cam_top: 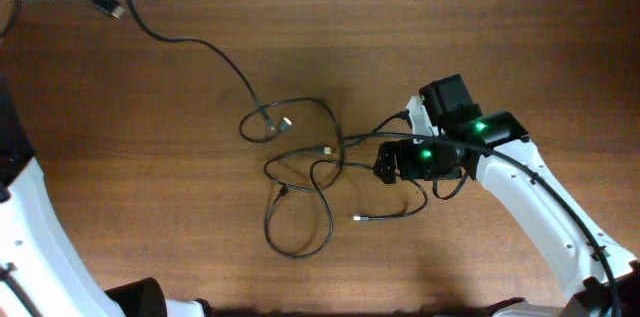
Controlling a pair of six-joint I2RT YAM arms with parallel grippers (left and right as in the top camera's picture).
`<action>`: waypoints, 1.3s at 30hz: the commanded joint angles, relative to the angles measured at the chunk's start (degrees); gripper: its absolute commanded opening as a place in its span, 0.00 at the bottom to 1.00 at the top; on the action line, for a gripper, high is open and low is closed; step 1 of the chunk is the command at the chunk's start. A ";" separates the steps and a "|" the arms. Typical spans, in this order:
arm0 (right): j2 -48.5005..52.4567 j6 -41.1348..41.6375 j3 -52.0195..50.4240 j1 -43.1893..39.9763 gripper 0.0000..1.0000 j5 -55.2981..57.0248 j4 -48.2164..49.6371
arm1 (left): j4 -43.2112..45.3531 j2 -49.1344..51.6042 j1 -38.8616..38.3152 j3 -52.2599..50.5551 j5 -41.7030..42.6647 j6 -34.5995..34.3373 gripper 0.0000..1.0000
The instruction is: Untangle cables
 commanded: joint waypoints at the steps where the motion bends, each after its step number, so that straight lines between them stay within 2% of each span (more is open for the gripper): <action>1: 0.20 0.48 -2.10 1.53 0.98 -6.05 5.60 | -0.81 0.28 0.04 1.09 0.61 -0.70 0.00; 3: 0.20 0.70 -2.16 2.49 0.99 -6.12 7.54 | -3.89 1.16 0.04 0.52 -2.32 -0.63 0.00; 4: 0.20 0.68 -2.16 3.04 0.98 -5.95 7.96 | -5.40 2.25 0.04 0.48 -1.95 -0.22 0.00; 5: 0.20 0.68 -2.16 3.23 0.99 -5.92 7.93 | -6.10 2.89 0.02 0.48 1.88 2.34 0.00; 6: 0.20 0.66 -2.16 3.26 0.98 -5.92 7.85 | -7.72 3.58 0.02 0.48 8.83 9.86 0.00; 7: 0.20 0.66 -2.16 3.26 0.98 -5.95 7.67 | -11.93 4.42 -0.48 0.48 10.54 17.09 0.00; 8: 0.20 0.66 -2.16 3.26 0.98 -5.95 7.67 | -14.62 4.94 -0.74 0.48 8.37 19.85 0.01; 10: 0.20 0.66 -2.16 3.26 0.98 -5.95 7.69 | -21.77 7.17 -1.88 0.46 -3.98 24.24 0.01; 11: 0.20 0.66 -2.16 3.26 0.98 -5.95 7.69 | -23.39 8.31 -2.05 0.48 -7.13 24.72 0.00; 14: 0.20 0.66 -2.16 3.26 0.98 -5.95 7.69 | -20.68 13.33 -2.08 0.46 -9.25 23.08 0.00; 16: 0.66 0.68 -2.16 3.26 0.98 -5.95 7.69 | -13.42 15.63 -2.05 0.46 -7.61 12.72 0.00; 17: 1.27 0.66 -2.19 3.26 0.98 -5.97 7.52 | -7.85 16.52 -2.08 0.46 -7.67 10.56 0.00; 18: 1.86 0.66 -2.19 3.26 0.99 -5.95 6.78 | -3.17 17.03 -2.08 0.48 -10.43 10.71 0.00; 19: 2.43 0.66 -2.54 3.26 0.99 -5.97 6.60 | -0.83 17.11 -2.08 0.48 -21.05 13.77 0.00; 22: 2.62 0.66 -2.56 3.26 0.98 -5.95 7.08 | -1.49 17.86 -1.97 0.46 -32.48 17.20 0.00; 26: 2.62 0.66 -2.56 3.26 0.98 -5.95 6.14 | -0.87 25.77 0.66 0.46 -34.53 18.08 0.00; 30: 2.62 0.68 -2.56 3.26 0.98 -5.95 6.23 | -10.69 36.79 1.31 0.46 -37.94 16.09 0.00; 32: 2.62 0.66 -2.56 3.26 0.99 -5.97 6.19 | -14.25 42.29 1.09 0.46 -42.21 10.82 0.00; 34: 2.62 0.66 -2.56 3.26 0.98 -5.97 6.14 | -16.98 47.78 1.22 0.46 -42.51 6.08 0.00; 37: 2.62 0.68 -2.56 3.26 0.99 -5.97 6.14 | -19.67 52.06 1.22 0.46 -42.51 5.22 0.00; 38: 2.62 0.68 -2.56 3.26 0.98 -5.97 6.14 | -20.63 52.37 1.22 0.46 -42.51 5.20 0.23; 39: 2.62 0.68 -2.56 3.26 0.98 -5.97 6.14 | -21.44 51.98 1.22 0.72 -42.51 5.20 0.80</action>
